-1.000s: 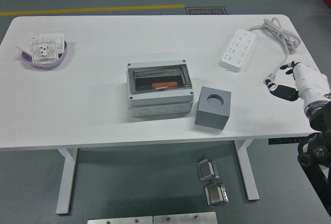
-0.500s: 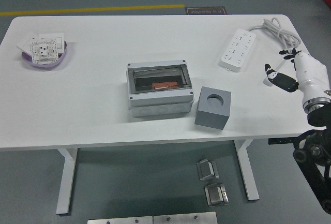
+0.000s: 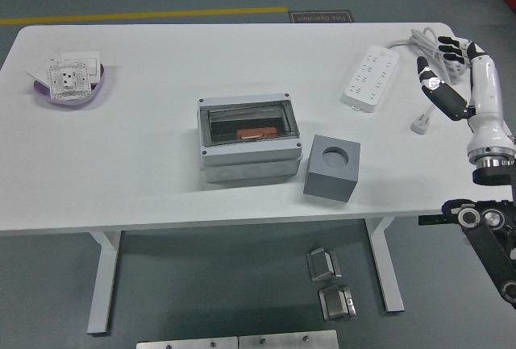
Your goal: Pick up the cylinder from the cube,place it in the box,flap close box
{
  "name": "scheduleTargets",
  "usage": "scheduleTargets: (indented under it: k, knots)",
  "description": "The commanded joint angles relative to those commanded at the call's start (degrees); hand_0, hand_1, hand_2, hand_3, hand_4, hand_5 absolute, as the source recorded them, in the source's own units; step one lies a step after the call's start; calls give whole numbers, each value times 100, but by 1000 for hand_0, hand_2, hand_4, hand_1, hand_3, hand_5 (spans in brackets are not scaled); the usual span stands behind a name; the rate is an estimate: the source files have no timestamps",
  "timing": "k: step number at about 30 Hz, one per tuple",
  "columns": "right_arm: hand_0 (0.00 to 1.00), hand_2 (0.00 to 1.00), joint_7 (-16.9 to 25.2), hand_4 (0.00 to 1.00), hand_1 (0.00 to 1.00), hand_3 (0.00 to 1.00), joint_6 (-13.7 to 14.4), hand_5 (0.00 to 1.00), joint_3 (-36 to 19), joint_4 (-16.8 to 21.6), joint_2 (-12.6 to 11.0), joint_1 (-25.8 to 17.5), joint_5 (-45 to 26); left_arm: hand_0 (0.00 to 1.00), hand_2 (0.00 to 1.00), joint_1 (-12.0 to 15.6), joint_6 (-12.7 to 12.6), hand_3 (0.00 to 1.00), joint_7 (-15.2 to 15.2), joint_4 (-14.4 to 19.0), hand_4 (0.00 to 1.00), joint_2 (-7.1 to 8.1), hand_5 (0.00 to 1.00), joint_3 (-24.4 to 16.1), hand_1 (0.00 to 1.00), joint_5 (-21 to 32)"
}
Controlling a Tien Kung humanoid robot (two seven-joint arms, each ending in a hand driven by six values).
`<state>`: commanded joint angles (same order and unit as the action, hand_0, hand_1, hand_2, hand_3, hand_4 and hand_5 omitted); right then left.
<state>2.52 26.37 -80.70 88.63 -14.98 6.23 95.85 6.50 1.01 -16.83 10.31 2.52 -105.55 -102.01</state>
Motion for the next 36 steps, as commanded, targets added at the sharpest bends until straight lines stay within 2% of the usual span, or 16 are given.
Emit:
scheduleTargets:
  k: [4,10,24,36]
  knots:
    - [769,775,659,699,731,774,31,486,-53,-31,38,-17,-753,671,574,-23,1,667,1,0,472,-28,60,-56,680,-43]
    - [763,759,1227,709,725,766,100,481,-151,-38,81,-59,-1490,671,574,-65,1,668,9,0,474,-42,61,-70,681,-36]
    - [730,736,1592,718,696,732,326,478,-200,-7,90,-95,-1755,671,575,-103,12,669,7,0,477,-40,63,-272,680,-219]
    - [704,714,1769,738,672,704,279,472,-250,-64,84,-105,-1881,670,575,-108,9,669,-8,0,477,-51,64,-291,680,-222]
